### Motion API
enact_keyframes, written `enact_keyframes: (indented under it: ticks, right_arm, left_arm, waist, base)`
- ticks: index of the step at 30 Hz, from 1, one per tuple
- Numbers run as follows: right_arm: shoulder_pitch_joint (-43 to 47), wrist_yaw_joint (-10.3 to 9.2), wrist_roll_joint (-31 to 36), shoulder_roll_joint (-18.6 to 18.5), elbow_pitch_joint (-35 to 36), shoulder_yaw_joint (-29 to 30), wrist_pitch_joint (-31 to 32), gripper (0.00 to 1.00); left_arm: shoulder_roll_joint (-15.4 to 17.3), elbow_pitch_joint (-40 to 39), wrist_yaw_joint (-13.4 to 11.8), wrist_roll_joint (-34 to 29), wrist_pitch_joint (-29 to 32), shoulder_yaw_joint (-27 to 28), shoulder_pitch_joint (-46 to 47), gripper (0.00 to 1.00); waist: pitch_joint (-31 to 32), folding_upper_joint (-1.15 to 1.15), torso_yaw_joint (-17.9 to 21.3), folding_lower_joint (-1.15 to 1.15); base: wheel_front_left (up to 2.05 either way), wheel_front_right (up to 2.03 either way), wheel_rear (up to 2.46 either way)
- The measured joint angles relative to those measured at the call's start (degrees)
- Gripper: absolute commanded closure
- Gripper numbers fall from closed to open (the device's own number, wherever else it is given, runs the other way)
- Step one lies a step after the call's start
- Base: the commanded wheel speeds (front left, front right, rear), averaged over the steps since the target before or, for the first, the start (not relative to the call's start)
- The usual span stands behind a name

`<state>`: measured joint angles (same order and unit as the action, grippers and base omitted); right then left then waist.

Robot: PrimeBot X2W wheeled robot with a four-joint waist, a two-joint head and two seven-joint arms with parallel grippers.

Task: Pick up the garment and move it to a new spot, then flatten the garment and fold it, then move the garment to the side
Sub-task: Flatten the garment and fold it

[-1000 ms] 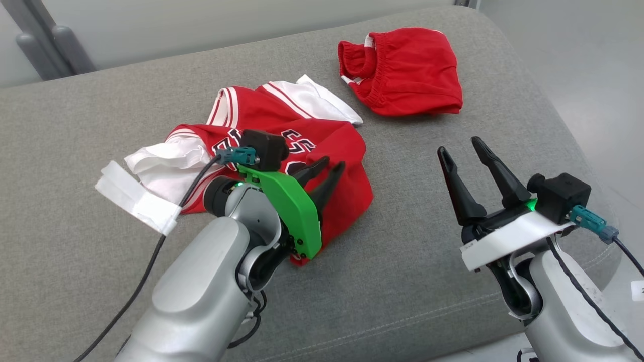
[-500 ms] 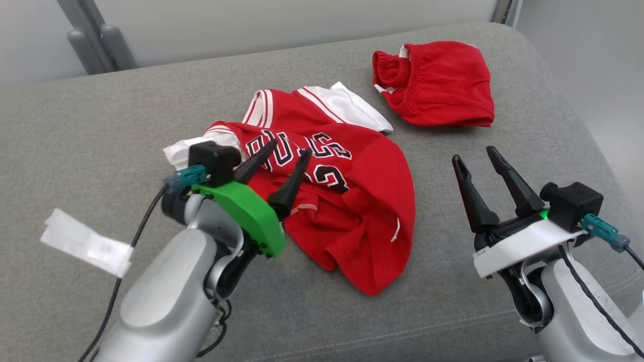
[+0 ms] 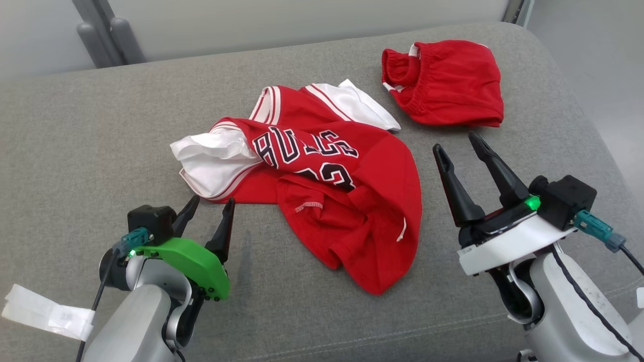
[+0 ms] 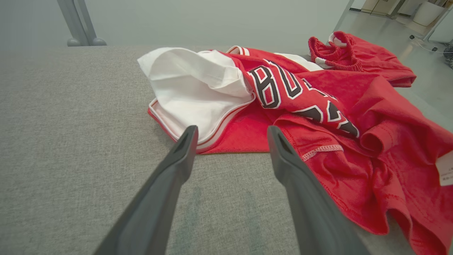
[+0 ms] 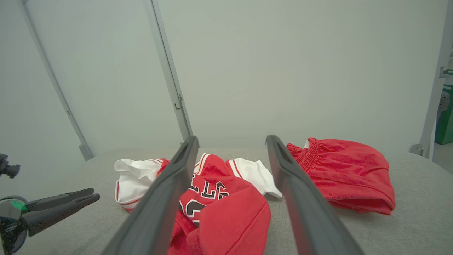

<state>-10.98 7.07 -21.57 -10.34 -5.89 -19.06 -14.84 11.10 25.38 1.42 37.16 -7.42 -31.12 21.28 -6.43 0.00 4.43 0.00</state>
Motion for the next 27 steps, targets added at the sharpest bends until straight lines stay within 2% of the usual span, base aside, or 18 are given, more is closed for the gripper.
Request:
enact_keyframes:
  ticks: [7, 11, 17, 27]
  right_arm:
    - [-0.2, 0.00, -0.2, -0.6, 1.9, -8.8, 0.0, 0.00]
    - [0.2, 0.00, -0.4, -1.5, -0.2, -11.7, 0.0, 0.00]
    - [0.4, 0.00, -0.6, -2.5, -4.5, -17.4, 0.9, 0.00]
    - [-8.4, 0.05, 1.0, -1.0, -9.5, -20.2, 7.3, 0.00]
  left_arm:
    - [-1.4, -0.8, -1.2, 0.4, -5.0, 1.3, -1.4, 0.00]
    - [-1.5, -1.7, -2.0, 0.0, -6.1, 2.0, -1.6, 0.00]
    - [-3.2, -2.8, -2.5, 0.0, -6.5, 2.9, -2.7, 0.00]
    - [-5.0, -3.9, -2.4, -0.3, -6.8, 2.7, -3.0, 0.00]
  waist:
    - [-1.3, 0.00, 1.0, 0.00]
    - [-2.0, 0.00, 1.0, 0.00]
    - [-2.7, 0.00, -0.5, 0.00]
    - [-3.6, 0.00, -5.0, 0.00]
  base:
    - [0.00, 0.00, 0.00]
    - [0.00, 0.00, 0.00]
    - [0.00, 0.00, 0.00]
    - [0.00, 0.00, 0.00]
